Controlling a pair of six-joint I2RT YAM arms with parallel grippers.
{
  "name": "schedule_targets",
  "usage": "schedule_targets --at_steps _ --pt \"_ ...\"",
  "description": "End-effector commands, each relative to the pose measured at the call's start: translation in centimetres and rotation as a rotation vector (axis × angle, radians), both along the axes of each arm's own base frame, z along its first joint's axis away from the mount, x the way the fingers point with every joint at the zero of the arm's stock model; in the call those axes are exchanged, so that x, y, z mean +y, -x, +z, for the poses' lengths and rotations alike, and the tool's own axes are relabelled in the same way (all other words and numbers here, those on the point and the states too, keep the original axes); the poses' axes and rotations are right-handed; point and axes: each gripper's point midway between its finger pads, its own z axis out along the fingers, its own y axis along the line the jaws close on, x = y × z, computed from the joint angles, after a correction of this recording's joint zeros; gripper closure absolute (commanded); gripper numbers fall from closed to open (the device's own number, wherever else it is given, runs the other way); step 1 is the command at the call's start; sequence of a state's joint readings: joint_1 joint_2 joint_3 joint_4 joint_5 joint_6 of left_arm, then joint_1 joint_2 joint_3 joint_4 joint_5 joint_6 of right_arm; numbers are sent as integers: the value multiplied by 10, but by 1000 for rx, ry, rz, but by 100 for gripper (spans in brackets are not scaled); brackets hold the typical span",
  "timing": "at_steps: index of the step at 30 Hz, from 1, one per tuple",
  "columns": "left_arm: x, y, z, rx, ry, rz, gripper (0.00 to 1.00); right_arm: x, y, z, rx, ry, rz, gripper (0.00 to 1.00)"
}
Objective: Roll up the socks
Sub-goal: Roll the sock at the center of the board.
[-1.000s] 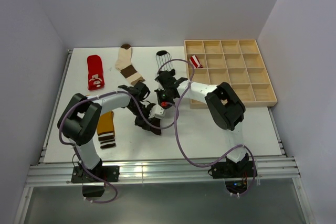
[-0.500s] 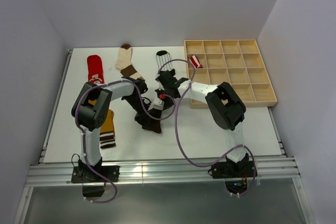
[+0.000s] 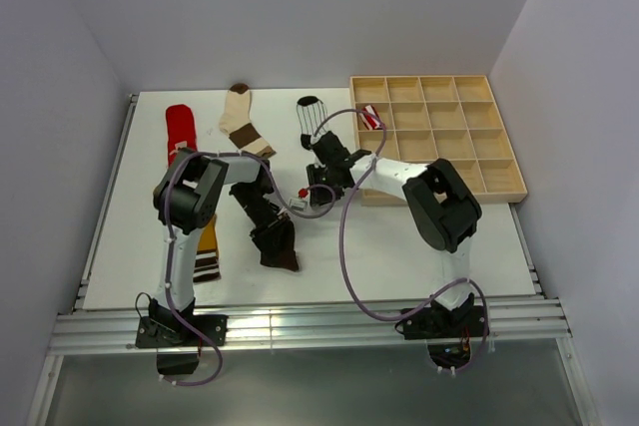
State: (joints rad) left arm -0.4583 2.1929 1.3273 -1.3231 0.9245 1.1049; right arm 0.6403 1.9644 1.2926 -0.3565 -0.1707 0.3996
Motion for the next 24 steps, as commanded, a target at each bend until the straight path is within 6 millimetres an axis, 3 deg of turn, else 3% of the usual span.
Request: schedule_targets --at_steps 1,3,4,5,7,9,10,11,14,15,18,19,24 --pt "19 -6 -35 -69 -74 -89 100 -12 -13 31 -118 -8 -57 62" --pt "17 -7 -34 -74 -66 -83 100 -17 -10 46 -159 -38 -83 61" --pt "17 -8 -34 -74 -67 -79 100 -24 -3 42 -158 -33 -89 61" --pt "17 -9 -33 -77 -63 -75 100 -25 -5 63 -214 -72 -100 61" --pt "17 -11 -34 -83 -63 -68 100 -36 5 64 -230 -68 -120 61" --pt "17 -11 -35 -87 -63 -64 100 -37 10 95 -306 -142 -117 61" --pt "17 -12 -36 -89 -63 -61 100 -40 22 91 -297 -154 -93 61" --pt "17 -12 -36 -91 -64 -57 100 -41 27 112 -350 -196 -79 61" --pt "17 -13 -36 -89 -58 -52 100 -34 52 135 -472 -236 35 58" --pt "16 -13 -36 -90 -53 -50 100 -22 68 138 -492 -246 98 57" --pt "15 -15 -36 -90 -53 -46 100 -6 90 136 -546 -191 218 55" --pt "15 -16 -35 -92 -50 -44 100 9 104 137 -557 -186 276 55" --pt "16 -16 -35 -91 -54 -39 100 46 138 111 -575 -126 466 54"
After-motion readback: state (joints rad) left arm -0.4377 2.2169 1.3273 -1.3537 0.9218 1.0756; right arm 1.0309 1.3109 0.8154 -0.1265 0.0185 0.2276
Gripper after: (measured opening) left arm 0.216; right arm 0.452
